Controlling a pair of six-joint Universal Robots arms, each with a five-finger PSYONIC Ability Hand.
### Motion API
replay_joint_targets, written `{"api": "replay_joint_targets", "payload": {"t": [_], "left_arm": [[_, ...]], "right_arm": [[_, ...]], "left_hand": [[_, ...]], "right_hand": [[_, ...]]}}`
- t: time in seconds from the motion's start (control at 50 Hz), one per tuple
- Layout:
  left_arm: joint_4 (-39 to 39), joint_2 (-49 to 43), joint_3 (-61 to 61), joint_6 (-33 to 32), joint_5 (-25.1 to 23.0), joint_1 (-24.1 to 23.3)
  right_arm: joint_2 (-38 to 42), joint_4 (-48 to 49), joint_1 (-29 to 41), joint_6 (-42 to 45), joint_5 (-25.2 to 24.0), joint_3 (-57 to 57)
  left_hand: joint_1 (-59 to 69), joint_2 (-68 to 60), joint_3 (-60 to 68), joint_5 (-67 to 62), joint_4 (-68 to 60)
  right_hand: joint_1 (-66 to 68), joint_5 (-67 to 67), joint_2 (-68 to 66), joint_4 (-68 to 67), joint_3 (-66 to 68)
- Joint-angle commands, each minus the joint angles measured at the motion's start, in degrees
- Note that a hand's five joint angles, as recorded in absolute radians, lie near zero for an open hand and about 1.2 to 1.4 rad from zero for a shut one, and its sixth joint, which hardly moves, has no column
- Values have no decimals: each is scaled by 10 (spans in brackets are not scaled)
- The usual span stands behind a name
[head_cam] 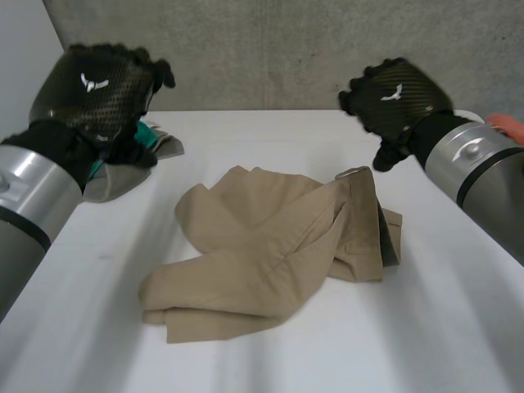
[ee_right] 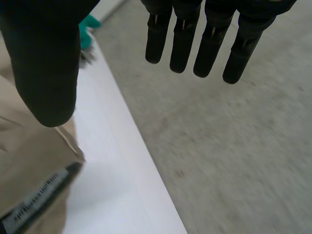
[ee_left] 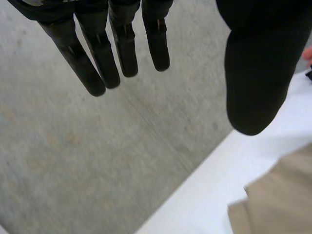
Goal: Fold the laundry.
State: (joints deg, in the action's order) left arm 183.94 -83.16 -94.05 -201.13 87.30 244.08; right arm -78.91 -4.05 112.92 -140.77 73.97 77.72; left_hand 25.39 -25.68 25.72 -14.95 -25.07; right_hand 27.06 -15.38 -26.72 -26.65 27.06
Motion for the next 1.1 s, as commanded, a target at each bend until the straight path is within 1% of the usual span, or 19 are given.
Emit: {"api": "replay_joint_targets", "payload": {"t": [0.02,0.08,0.1,0.2,0.28,0.34,0.36,0.38,0.42,0.44,0.52,0.62,0.66,0.72,0.74,0.82,0.88,0.96,1.1], "left_arm": [[1,-9,-91,13,-21,24],[4,-29,-117,13,-34,25],[12,-50,-131,10,-43,25],[28,-135,-152,9,-51,25],[27,-202,-151,2,-45,24],[29,-239,-147,-21,-42,25],[30,-245,-144,-27,-41,25],[29,-252,-139,-42,-42,25],[30,-252,-134,-53,-45,24],[31,-251,-129,-63,-46,23],[33,-246,-105,-77,-40,16],[36,-212,-68,-66,-37,23],[34,-151,-39,-56,-35,23],[37,-88,-10,-36,-30,24],[39,-52,11,-17,-28,26],[41,20,75,32,-26,39],[36,59,118,58,-24,60],[34,81,164,79,-23,75],[36,88,221,87,-23,82]], "right_arm": [[65,-11,5,62,-67,-11],[85,-11,8,74,-71,-9],[101,-9,9,82,-72,-8],[147,-3,9,105,-67,-1],[174,30,3,117,-58,9],[178,61,-2,113,-52,28],[177,67,-3,112,-52,33],[174,77,-5,108,-54,46],[168,85,-5,103,-53,59],[158,88,-6,97,-51,69],[117,81,-8,74,-50,89],[48,69,-16,31,-50,80],[15,63,-24,0,-45,59],[-17,53,-33,-37,-37,31],[-35,40,-40,-64,-28,11],[-82,-5,-63,-122,-11,-46],[-104,-31,-77,-151,-15,-77],[-138,-47,-92,-190,-28,-123],[-168,-47,-96,-230,-30,-165]], "left_hand": [[-9,12,-12,4,6],[-9,12,-12,4,6],[-9,12,-12,4,6],[0,3,-4,-4,-3],[5,-2,1,-9,-8],[41,-39,38,-46,-45],[73,-70,70,-78,-76],[180,-177,177,-185,-183],[359,-356,355,-363,-362],[544,-541,541,-549,-547],[546,-543,543,-550,-549],[546,-543,543,-550,-549],[546,-543,543,-550,-549],[546,-543,543,-550,-549],[546,-543,543,-550,-549],[546,-543,543,-550,-549],[546,-543,543,-550,-549],[546,-543,543,-550,-549],[546,-543,543,-550,-549]], "right_hand": [[-9,-8,6,5,-9],[-6,-11,2,2,-6],[-2,-14,-1,-2,-2],[35,-51,-38,-39,35],[122,-139,-125,-126,122],[322,-338,-325,-326,322],[394,-411,-397,-398,394],[528,-545,-531,-532,528],[529,-546,-533,-534,529],[529,-546,-533,-534,529],[529,-546,-533,-534,529],[529,-546,-533,-534,529],[529,-546,-533,-534,529],[529,-546,-533,-534,529],[529,-546,-533,-534,529],[529,-546,-533,-534,529],[529,-546,-533,-534,529],[529,-546,-533,-534,529],[529,-546,-533,-534,529]]}}
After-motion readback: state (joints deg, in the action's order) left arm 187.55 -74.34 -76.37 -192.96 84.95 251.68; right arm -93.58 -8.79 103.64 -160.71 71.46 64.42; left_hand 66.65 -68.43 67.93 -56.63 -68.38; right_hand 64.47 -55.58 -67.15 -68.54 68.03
